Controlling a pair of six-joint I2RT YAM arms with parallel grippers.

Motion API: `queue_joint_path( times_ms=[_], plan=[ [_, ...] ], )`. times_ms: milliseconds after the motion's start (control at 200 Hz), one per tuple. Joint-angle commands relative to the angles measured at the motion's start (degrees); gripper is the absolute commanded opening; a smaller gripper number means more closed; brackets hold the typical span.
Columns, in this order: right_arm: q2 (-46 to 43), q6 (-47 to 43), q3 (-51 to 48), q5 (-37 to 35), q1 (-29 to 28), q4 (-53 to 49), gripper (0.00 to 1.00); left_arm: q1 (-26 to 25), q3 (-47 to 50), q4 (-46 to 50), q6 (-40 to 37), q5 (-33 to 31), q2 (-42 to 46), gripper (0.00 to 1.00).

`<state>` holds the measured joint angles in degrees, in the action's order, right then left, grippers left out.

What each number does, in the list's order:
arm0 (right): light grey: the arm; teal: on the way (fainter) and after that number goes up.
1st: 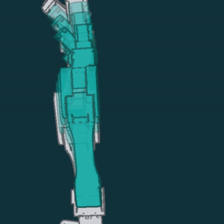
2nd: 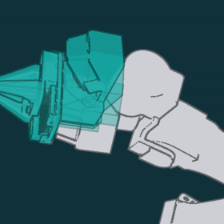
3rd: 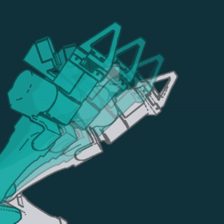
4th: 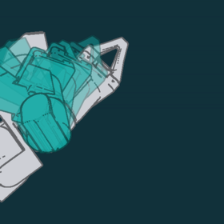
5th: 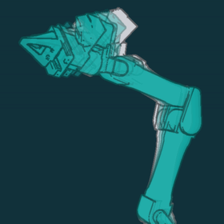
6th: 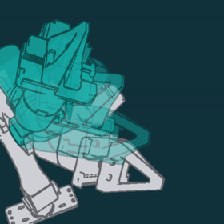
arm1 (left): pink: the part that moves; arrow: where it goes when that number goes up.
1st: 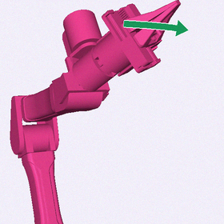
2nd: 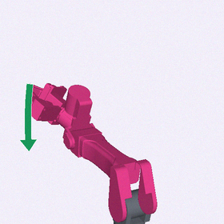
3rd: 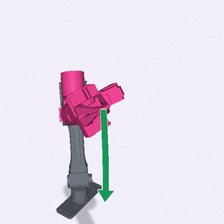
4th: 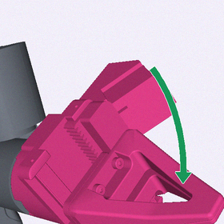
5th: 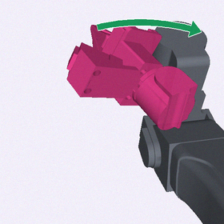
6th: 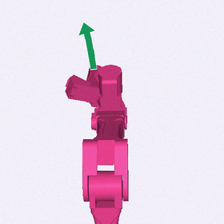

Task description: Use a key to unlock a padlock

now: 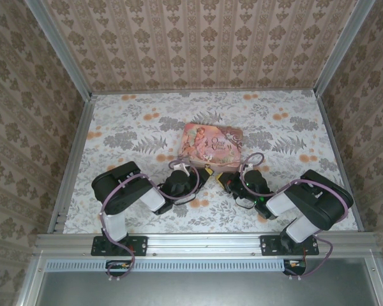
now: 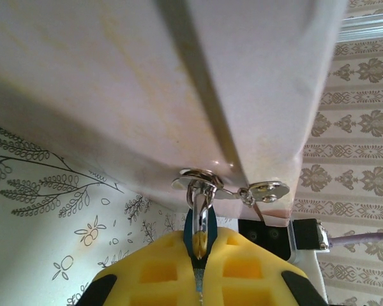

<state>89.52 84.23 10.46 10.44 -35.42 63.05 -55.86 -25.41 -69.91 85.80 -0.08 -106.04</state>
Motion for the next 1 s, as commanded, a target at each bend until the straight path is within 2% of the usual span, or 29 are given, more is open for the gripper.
queue_joint_path(
  times_ms=[0, 990],
  plan=[
    [-1.33, -0.03, 1.05, -1.65, -0.18, -0.06, 0.0, -0.52, 0.78, -3.3, 0.25, -1.07, -0.26, 0.0],
    [2.06, -0.29, 2.37, -2.32, 0.59, 3.08, 0.0, -1.68, -0.15, -3.48, 0.62, -1.07, -0.17, 0.0]
  ],
)
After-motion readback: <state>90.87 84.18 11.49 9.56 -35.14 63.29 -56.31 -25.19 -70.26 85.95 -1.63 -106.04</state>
